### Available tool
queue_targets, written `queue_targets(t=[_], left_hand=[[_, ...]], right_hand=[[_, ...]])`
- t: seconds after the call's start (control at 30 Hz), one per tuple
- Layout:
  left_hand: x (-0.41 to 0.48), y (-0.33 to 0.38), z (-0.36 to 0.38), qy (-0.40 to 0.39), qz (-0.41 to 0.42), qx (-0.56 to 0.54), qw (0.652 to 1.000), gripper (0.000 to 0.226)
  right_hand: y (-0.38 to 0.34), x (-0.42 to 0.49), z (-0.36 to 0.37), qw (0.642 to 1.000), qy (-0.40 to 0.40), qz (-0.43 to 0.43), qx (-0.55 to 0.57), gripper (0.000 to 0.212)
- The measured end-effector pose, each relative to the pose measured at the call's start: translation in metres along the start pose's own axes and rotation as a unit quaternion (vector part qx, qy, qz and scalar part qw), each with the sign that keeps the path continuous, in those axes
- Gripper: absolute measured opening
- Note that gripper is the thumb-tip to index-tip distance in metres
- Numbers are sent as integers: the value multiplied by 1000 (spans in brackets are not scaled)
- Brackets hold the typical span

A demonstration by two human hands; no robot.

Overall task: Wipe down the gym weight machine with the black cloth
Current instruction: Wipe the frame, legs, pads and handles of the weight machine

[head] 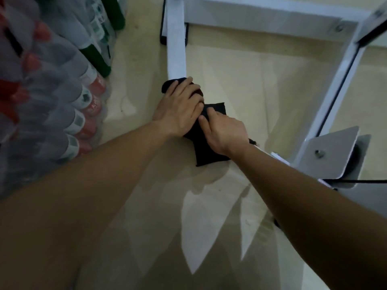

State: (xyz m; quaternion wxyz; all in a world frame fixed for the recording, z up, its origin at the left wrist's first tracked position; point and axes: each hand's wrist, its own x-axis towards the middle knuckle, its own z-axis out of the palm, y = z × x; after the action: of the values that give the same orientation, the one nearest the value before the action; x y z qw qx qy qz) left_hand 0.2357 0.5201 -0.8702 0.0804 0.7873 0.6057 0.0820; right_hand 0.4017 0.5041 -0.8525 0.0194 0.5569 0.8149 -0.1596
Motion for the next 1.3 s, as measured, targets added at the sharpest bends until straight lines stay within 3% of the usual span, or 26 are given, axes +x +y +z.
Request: queue_targets(t=[0.17, 0.37, 0.43, 0.53, 0.7, 0.87, 0.97, 1.1, 1.3], left_hand=[[10, 6, -7, -85, -116, 1, 990, 62], [-20, 89, 11, -24, -303, -94, 948, 75], [-19, 113, 18, 41, -370, -182, 910, 77], [-13, 137, 30, 139, -461, -292, 826, 78], [-19, 161, 38, 244, -485, -394, 741, 74], [-21, 182, 53, 253, -500, -495, 664, 67], [-19, 193, 67, 277, -487, -524, 641, 72], [-21, 243, 80, 273, -509, -548, 605, 80], [-31, 331, 88, 266, -509, -548, 609, 70]], right_hand=[[4, 11, -8, 994, -55, -13, 91, 32], [42, -16, -11, 980, -88, -20, 176, 38], [53, -22, -15, 969, -114, 10, 217, 41], [61, -30, -18, 958, -120, 43, 257, 44], [63, -32, -22, 943, -138, 79, 293, 53], [62, -28, -31, 902, -167, 101, 385, 40], [63, -28, -29, 922, -177, 59, 339, 36], [67, -37, -44, 936, -196, 80, 282, 37], [83, -56, -73, 943, -232, 118, 206, 37]])
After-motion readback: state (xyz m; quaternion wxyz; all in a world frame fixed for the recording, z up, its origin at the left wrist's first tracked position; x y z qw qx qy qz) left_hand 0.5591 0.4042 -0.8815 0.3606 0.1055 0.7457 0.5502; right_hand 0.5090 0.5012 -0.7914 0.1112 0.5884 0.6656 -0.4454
